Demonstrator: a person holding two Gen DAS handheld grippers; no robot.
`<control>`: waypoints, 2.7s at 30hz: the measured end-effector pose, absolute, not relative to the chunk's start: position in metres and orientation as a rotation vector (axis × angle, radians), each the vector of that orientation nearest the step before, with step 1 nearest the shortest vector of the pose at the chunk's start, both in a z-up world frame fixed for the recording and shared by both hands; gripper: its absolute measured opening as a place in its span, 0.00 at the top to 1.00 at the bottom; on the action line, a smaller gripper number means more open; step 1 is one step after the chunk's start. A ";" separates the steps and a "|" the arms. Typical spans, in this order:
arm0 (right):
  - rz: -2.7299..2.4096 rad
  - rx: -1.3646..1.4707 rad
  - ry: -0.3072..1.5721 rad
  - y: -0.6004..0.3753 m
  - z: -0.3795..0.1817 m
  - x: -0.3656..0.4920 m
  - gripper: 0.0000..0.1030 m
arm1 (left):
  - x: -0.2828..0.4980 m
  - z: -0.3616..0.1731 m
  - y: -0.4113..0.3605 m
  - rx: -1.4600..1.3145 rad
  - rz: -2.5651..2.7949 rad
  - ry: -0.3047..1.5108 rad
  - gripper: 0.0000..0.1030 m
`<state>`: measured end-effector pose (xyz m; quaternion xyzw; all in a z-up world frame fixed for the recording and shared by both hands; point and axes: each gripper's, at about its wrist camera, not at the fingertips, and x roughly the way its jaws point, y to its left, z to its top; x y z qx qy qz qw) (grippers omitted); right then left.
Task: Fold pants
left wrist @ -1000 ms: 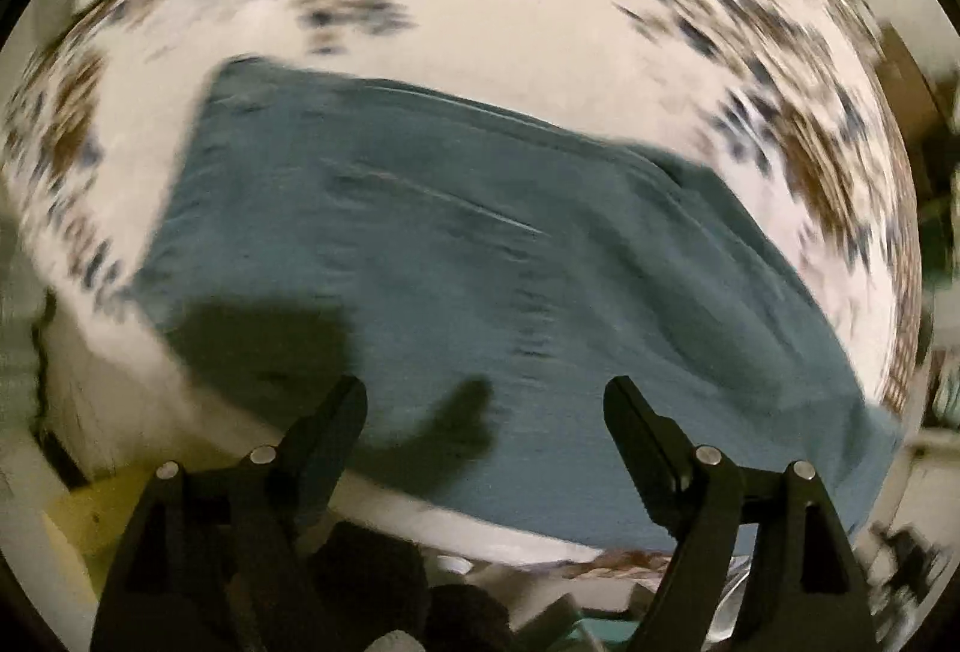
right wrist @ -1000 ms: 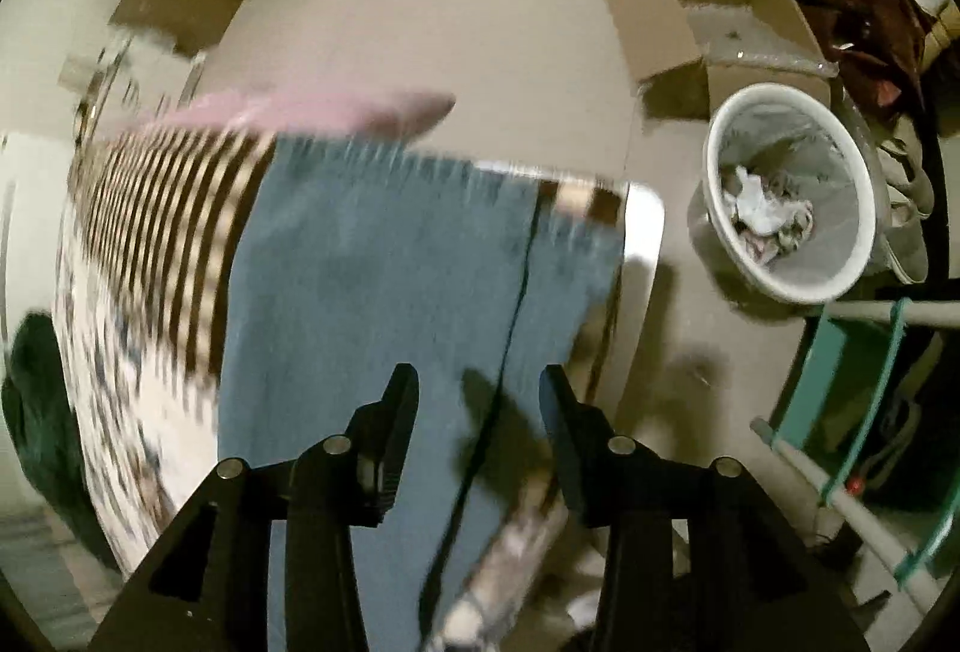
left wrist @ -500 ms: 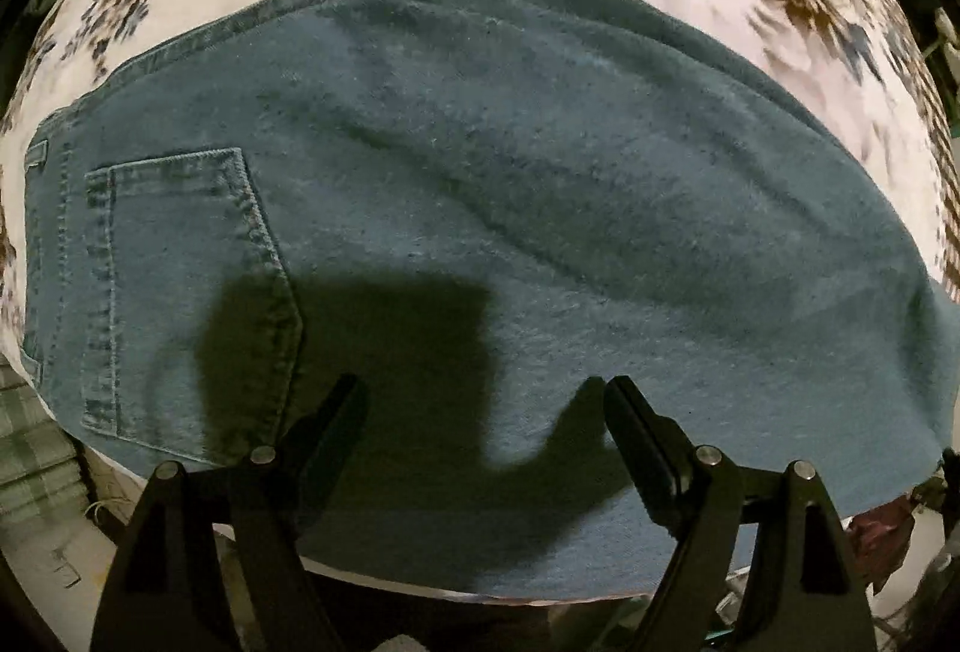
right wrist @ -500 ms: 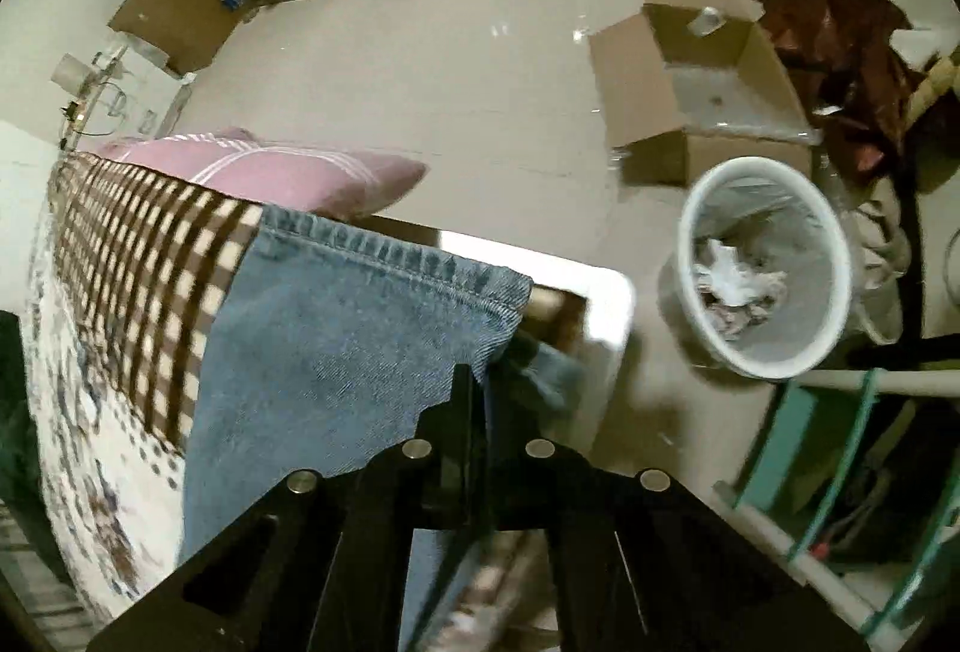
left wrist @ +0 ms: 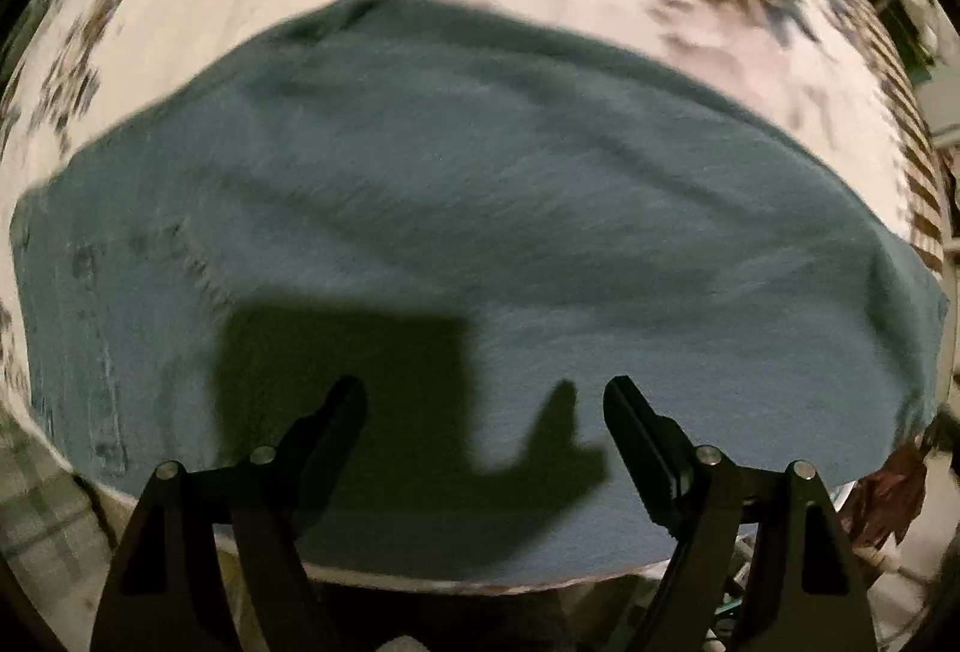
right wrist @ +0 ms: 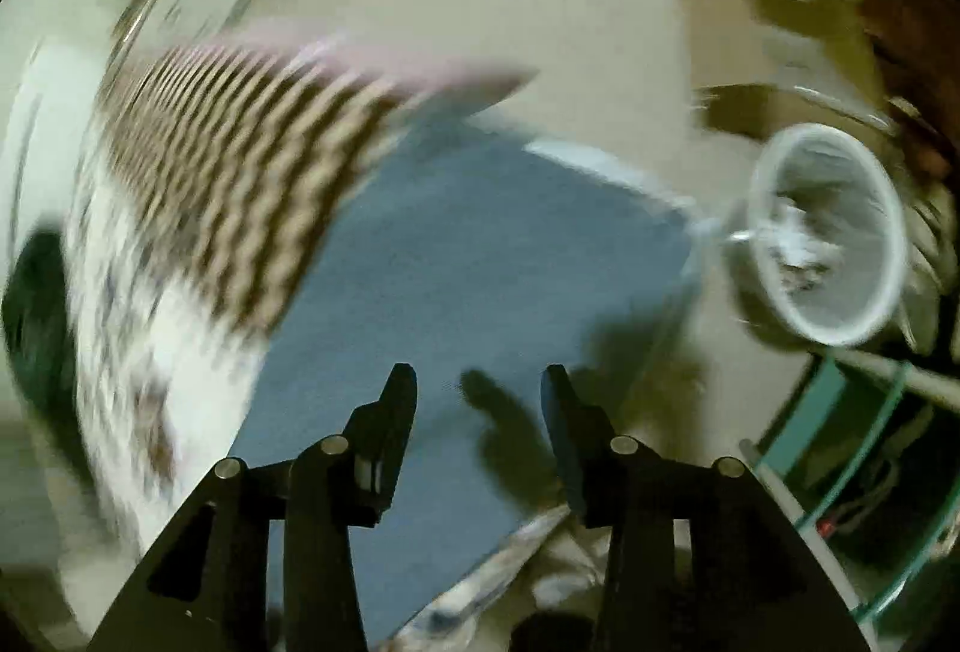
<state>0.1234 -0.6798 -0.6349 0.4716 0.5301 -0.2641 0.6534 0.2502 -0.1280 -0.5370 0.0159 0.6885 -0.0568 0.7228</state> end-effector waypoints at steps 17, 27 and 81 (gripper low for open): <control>-0.640 0.841 1.230 -0.783 -0.675 0.196 0.78 | 0.288 -0.531 -0.185 0.003 -0.208 1.444 0.22; -0.681 0.678 1.207 -0.775 -0.667 0.206 0.95 | 0.293 -0.539 -0.224 0.115 -0.213 1.444 0.22; -0.208 0.979 0.609 -0.556 -0.535 0.120 0.92 | 0.310 -0.542 -0.173 -0.106 -0.215 1.506 0.00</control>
